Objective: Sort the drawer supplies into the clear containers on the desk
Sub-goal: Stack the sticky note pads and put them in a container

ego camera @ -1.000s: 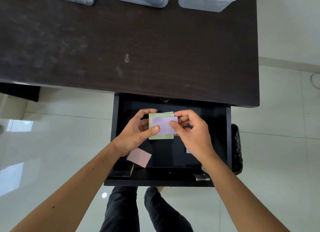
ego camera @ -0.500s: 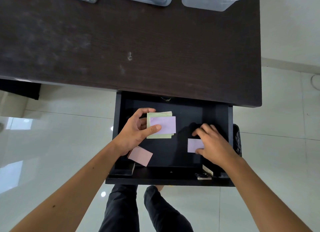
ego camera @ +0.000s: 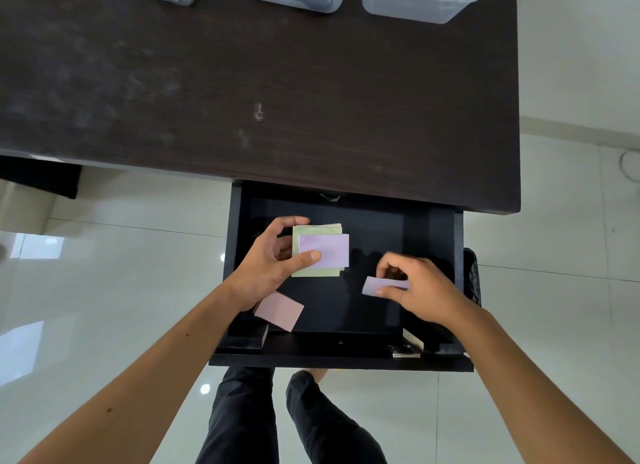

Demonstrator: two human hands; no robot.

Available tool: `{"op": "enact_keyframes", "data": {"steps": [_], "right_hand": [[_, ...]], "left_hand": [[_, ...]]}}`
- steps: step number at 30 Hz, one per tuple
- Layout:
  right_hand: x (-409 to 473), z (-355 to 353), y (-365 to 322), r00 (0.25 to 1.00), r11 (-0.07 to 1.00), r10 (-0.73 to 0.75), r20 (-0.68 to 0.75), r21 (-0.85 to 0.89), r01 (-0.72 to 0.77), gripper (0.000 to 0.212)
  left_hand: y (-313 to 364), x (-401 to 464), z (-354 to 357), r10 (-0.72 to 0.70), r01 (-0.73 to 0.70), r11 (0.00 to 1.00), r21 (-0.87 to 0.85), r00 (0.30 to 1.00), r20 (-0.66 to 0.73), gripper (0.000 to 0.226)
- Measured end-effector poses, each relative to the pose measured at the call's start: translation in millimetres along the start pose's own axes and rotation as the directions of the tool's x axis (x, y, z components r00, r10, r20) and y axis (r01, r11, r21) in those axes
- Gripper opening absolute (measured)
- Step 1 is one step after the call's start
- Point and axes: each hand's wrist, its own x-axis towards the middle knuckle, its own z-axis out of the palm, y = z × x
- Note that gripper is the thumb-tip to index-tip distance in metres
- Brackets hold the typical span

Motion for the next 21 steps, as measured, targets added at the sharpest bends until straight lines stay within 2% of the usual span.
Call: {"op": "enact_keyframes", "data": {"steps": [5,10,13,15,21], "right_hand": [[-6.8,-17.7,-16.2,0.997,0.931,-0.055,-0.054,0.357,0.071,0.018],[-7.2,-26.5,-37.6,0.987,0.848,-0.133,-0.092,0.505,0.161,0.029],[-1.2,-25.0,-49.4,0.983,0.818,-0.14,-0.119,0.545,0.182,0.029],[5.9,-20.6,-54.4,0.981,0.842,-0.121,-0.151,0.508,0.182,0.03],[17.0,-0.6,-70.0,0.948,0.853,-0.051,-0.314,0.479,0.205,0.032]], "left_hand": [[0.6,-1.4,-0.7,-0.006,0.006,1.0,0.011,1.0,0.009,0.067],[4.4,-2.2,0.4,0.001,-0.002,1.0,0.029,0.999,0.035,0.065],[7.3,-3.2,-1.1,0.011,-0.014,0.998,0.053,0.998,0.069,0.071],[8.7,-3.6,-1.9,0.016,-0.02,0.998,0.051,0.996,0.087,0.073],[15.7,-4.5,0.2,0.033,-0.034,0.999,0.015,0.996,0.077,0.07]]}}
